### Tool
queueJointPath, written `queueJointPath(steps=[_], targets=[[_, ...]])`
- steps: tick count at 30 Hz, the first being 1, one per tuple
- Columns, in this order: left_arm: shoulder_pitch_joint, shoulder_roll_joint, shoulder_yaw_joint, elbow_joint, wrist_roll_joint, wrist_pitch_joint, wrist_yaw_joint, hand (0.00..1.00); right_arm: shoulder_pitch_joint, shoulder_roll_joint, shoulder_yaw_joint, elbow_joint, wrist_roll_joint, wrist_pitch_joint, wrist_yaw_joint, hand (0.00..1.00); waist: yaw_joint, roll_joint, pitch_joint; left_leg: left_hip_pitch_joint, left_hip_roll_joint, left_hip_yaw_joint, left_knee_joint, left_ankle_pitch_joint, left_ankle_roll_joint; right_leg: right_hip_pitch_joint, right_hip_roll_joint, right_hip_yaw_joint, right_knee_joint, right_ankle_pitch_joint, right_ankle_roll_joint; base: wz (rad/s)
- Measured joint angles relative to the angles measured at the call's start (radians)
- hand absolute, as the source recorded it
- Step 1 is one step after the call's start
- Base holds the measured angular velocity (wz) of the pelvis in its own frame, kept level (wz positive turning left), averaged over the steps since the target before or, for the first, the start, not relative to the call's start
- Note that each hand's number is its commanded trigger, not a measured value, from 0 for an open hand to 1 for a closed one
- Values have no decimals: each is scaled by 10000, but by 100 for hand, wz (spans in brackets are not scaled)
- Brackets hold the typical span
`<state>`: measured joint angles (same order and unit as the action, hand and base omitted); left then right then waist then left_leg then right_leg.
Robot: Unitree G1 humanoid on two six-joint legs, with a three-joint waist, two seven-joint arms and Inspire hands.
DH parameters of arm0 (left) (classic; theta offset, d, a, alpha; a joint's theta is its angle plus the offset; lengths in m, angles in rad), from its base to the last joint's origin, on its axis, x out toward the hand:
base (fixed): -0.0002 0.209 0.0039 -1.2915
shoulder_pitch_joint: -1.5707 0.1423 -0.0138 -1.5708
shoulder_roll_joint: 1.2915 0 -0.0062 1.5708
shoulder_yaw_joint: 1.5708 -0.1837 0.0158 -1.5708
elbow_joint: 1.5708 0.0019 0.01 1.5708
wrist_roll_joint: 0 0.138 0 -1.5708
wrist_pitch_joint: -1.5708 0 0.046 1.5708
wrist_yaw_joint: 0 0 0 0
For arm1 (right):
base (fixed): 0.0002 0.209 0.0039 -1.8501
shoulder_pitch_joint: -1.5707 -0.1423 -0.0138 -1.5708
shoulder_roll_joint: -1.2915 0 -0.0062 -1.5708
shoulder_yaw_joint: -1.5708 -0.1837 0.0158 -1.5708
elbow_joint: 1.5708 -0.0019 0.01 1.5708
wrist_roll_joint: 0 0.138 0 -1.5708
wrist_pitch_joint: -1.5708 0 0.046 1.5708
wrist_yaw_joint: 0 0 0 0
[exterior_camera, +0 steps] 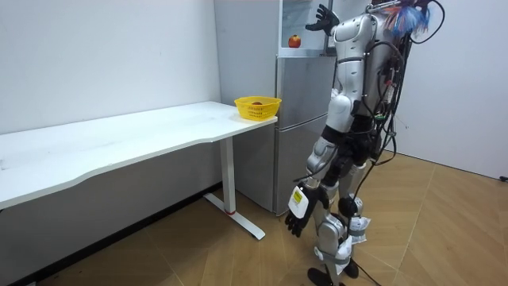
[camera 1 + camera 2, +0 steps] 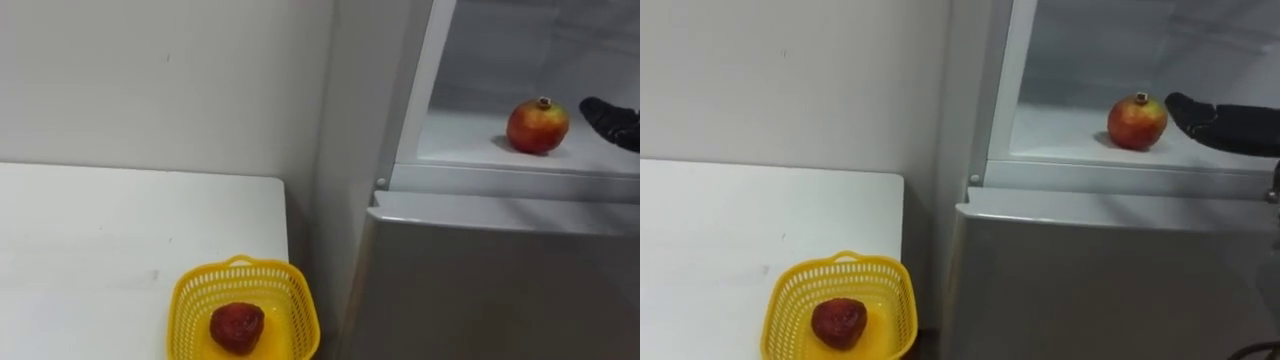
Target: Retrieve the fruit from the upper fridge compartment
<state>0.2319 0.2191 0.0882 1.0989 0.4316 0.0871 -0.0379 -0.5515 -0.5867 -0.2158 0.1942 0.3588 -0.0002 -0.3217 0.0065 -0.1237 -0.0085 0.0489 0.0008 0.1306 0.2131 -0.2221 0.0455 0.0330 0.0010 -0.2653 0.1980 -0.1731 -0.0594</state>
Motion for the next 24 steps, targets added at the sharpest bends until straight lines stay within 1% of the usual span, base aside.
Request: queueJointPath(steps=[4, 6, 9, 11, 13, 15, 16, 17, 19, 23, 24], targets=[[57, 9, 88, -2, -9, 18, -149, 0, -296, -1, 35, 502, 29, 15, 199, 0, 6, -6, -1, 33, -1, -109, 24, 3, -7, 63, -4, -126, -91, 9, -12, 9], [137, 15, 88, -9, -26, 18, -157, 0, -472, -12, 208, 741, 103, 15, 279, 0, -21, -12, -1, 42, 0, -136, 22, 10, -18, 97, -1, -147, -77, 13, -20, 5], [161, 30, 104, -11, -46, 17, -173, 0, -702, -58, 374, 1247, 294, 44, 530, 0, -31, -110, 28, 14, -23, -283, 14, 19, -31, 170, -20, -283, -98, -11, -27, 13], [162, 36, 227, -6, -52, 25, -198, 0, -978, -170, 379, 1860, 802, 96, 653, 0, -38, -221, 17, -11, -30, -357, 15, 21, -34, 164, -27, -353, -107, -29, -31, 13], [180, 45, 372, -5, -46, 108, -256, 0, -1335, -475, 391, 2473, 1061, 303, 831, 0, 3, -329, -8, -31, -40, -430, 11, 22, -37, 139, -28, -399, -114, -31, -32, 10], [235, 46, 464, -6, -36, 209, -369, 0, -1587, -616, 404, 2710, 1066, 368, 861, 0, 10, -348, -22, -37, -45, -457, 0, 22, -37, 141, -29, -421, -116, -31, -31, 5], [241, 72, 497, -14, -12, 301, -404, 0, -1598, -770, 466, 2753, 1064, 369, 872, 0, 5, -370, -28, -38, -51, -503, -3, 22, -37, 155, -33, -463, -119, -33, -27, 7], [240, 88, 499, -17, -8, 352, -415, 0, -1606, -837, 518, 2803, 1064, 369, 918, 0, 10, -379, -34, -35, -51, -505, -3, 22, -38, 157, -33, -467, -119, -33, -26, 6], [239, 135, 531, -38, 1, 444, -442, 0, -1725, -894, 754, 3069, 1069, 421, 1114, 0, 21, -408, -55, -25, -42, -505, -1, 23, -38, 163, -30, -472, -111, -33, -27, 0], [212, 154, 564, -188, 19, 479, -433, 0, -1741, -894, 1185, 3390, 1072, 467, 1577, 0, 55, -406, -55, -19, -41, -510, -1, 23, -39, 165, -29, -464, -91, -33, -28, 0], [205, 168, 565, -199, 18, 473, -421, 0, -1741, -895, 1201, 3473, 1084, 560, 1738, 0, 93, -400, -55, -20, -41, -509, 3, 23, -39, 162, -29, -458, -75, -33, -28, 0]])
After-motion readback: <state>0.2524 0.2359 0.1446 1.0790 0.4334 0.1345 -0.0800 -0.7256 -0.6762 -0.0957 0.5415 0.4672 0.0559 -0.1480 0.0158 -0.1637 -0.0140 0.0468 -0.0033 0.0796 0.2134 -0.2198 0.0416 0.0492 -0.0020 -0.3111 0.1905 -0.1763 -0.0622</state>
